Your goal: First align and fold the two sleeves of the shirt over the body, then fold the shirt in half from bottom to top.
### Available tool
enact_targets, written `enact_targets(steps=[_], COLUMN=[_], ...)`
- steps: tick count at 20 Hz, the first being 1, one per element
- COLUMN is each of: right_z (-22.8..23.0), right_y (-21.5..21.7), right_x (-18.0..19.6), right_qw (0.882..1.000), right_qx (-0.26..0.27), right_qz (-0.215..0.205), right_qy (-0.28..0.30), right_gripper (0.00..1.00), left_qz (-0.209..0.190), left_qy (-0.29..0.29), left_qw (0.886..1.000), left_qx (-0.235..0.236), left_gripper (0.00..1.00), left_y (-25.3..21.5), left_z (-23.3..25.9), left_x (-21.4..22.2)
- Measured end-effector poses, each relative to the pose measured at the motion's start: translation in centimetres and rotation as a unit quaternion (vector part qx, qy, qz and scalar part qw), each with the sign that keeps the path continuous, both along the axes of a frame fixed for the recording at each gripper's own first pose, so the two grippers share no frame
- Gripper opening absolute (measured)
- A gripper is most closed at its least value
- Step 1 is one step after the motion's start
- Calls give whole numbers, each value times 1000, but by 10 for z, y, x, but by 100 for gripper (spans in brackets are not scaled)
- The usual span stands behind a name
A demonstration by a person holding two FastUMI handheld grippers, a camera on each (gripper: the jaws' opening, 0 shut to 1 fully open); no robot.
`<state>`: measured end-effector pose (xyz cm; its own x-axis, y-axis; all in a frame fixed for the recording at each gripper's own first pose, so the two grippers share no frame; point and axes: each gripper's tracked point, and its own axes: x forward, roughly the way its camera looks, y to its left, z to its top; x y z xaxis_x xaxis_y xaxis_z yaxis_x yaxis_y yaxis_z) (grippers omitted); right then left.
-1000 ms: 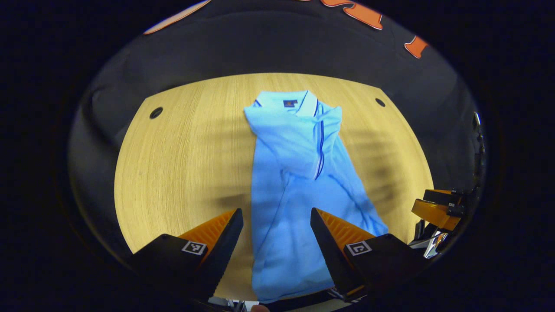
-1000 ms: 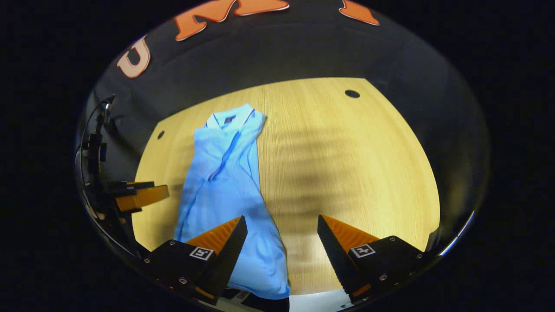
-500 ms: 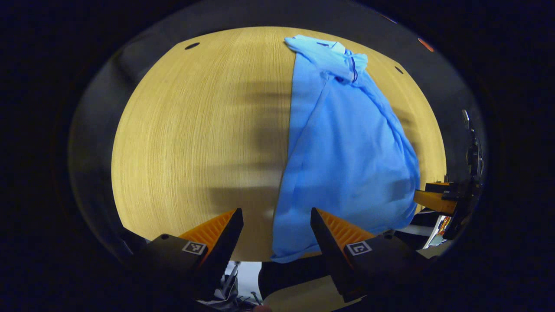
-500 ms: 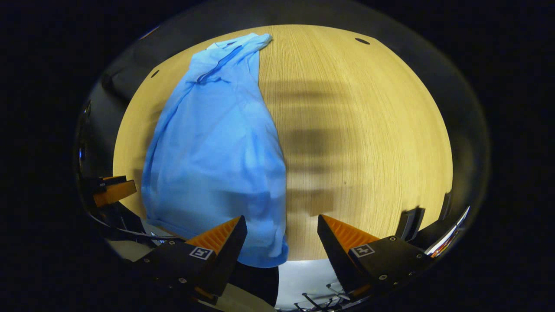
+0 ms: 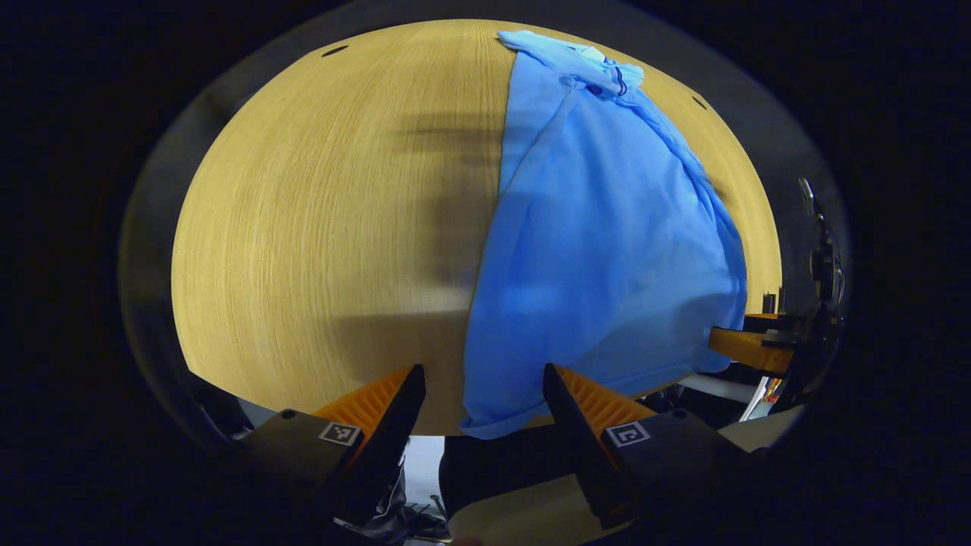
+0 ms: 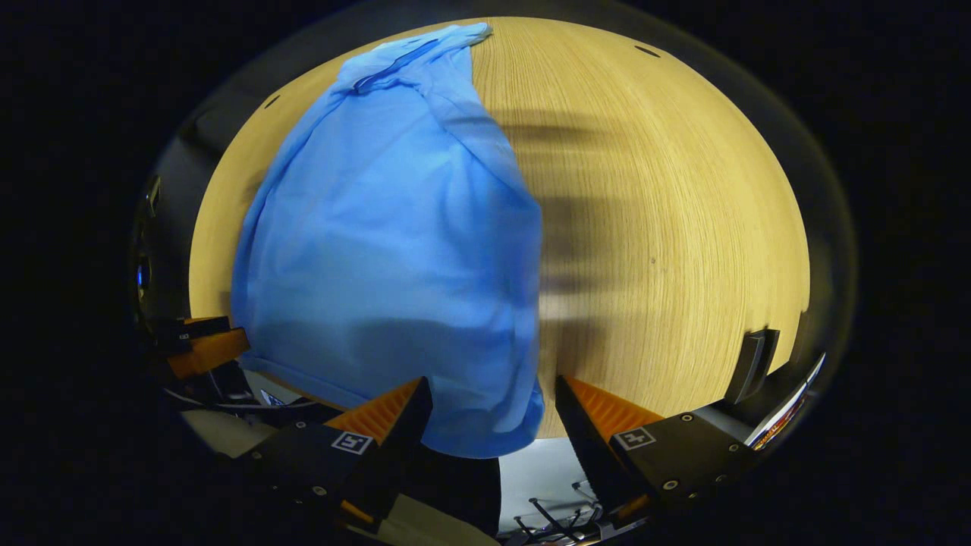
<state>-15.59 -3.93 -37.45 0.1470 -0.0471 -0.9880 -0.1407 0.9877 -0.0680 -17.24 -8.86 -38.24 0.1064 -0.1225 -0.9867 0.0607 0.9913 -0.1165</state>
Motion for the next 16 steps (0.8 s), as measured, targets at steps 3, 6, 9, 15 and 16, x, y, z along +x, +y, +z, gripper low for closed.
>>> enact_targets(steps=[3, 6, 9, 15, 16], right_z=[0, 0, -1, 5, 11], right_y=[0, -4, -3, -2, -1], right_x=[2, 0, -2, 0, 4], right_qw=[1000, 999, 999, 1000, 999], right_qx=[-15, -42, -40, -6, -3], right_qz=[12, 28, 16, -16, -15], right_qy=[-9, -17, -21, -27, -34], right_gripper=[99, 91, 74, 0, 0], left_qz=[10, 7, 9, 41, 38], left_qy=[6, -1, -6, -10, -12], left_qw=[1000, 999, 999, 999, 999], left_qx=[10, 32, 43, -9, -9], left_gripper=[100, 98, 77, 5, 6], left_y=[3, 5, 1, -14, -12], left_z=[-6, -9, -13, -8, -5], left_x=[-9, -5, 0, -7, -2])
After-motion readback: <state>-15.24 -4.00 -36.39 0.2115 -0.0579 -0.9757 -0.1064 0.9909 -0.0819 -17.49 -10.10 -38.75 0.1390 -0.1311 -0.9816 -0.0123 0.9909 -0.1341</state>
